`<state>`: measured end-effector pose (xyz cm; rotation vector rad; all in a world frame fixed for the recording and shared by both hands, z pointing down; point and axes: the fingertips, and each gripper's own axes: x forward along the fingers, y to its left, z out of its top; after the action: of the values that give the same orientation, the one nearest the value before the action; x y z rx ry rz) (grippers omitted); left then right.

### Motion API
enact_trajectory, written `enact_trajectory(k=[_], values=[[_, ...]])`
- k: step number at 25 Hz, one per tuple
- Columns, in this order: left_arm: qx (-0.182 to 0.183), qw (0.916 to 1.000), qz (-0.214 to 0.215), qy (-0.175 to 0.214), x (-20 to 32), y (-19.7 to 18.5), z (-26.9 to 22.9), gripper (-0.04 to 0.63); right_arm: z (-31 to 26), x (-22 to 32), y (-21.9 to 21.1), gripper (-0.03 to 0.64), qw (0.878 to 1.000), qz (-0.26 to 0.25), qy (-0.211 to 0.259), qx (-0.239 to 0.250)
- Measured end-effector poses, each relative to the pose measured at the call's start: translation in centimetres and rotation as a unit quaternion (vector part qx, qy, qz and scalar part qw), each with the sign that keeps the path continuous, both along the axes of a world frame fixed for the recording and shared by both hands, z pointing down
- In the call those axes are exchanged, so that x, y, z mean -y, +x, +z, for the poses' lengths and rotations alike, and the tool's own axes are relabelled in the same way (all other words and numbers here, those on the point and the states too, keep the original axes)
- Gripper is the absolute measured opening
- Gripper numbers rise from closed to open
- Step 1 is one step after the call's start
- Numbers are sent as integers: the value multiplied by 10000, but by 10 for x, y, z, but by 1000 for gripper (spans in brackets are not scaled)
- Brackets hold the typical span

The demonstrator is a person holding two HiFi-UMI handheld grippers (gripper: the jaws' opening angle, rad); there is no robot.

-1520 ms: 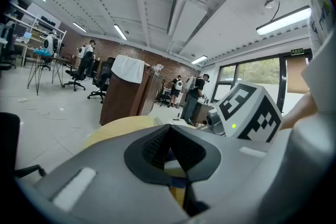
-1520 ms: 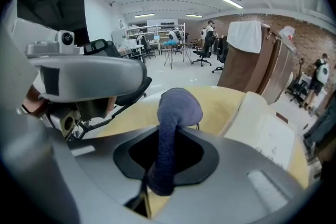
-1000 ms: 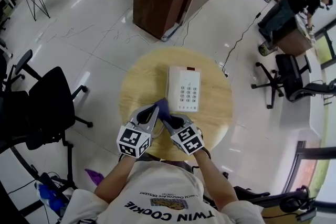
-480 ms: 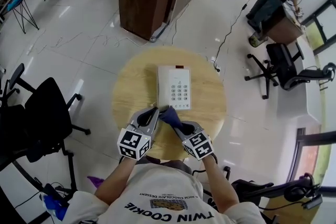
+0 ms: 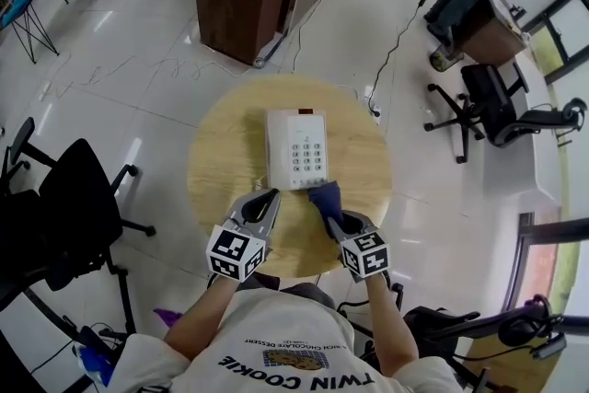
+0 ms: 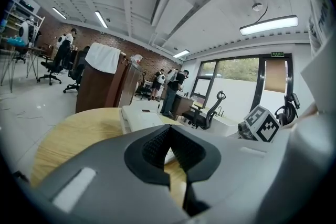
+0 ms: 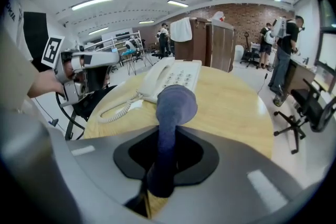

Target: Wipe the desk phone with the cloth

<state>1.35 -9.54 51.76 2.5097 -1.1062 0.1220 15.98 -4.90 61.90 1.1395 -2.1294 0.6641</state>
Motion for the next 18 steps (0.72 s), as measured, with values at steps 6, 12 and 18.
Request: enact_trajectory(k=[6,12,18], values=[[42,9999,143,64,-15,9,-4,-9,-52,-1,-26,67,9940,334,633,826],[103,9995,259,156,-51,26,-17,-9,-101,-26,-39,64,9842,273,1245,1228],[143,9992,249,272,-92,38,-35,-9,-131,-54,-44,64,9761,180,1580,1484]])
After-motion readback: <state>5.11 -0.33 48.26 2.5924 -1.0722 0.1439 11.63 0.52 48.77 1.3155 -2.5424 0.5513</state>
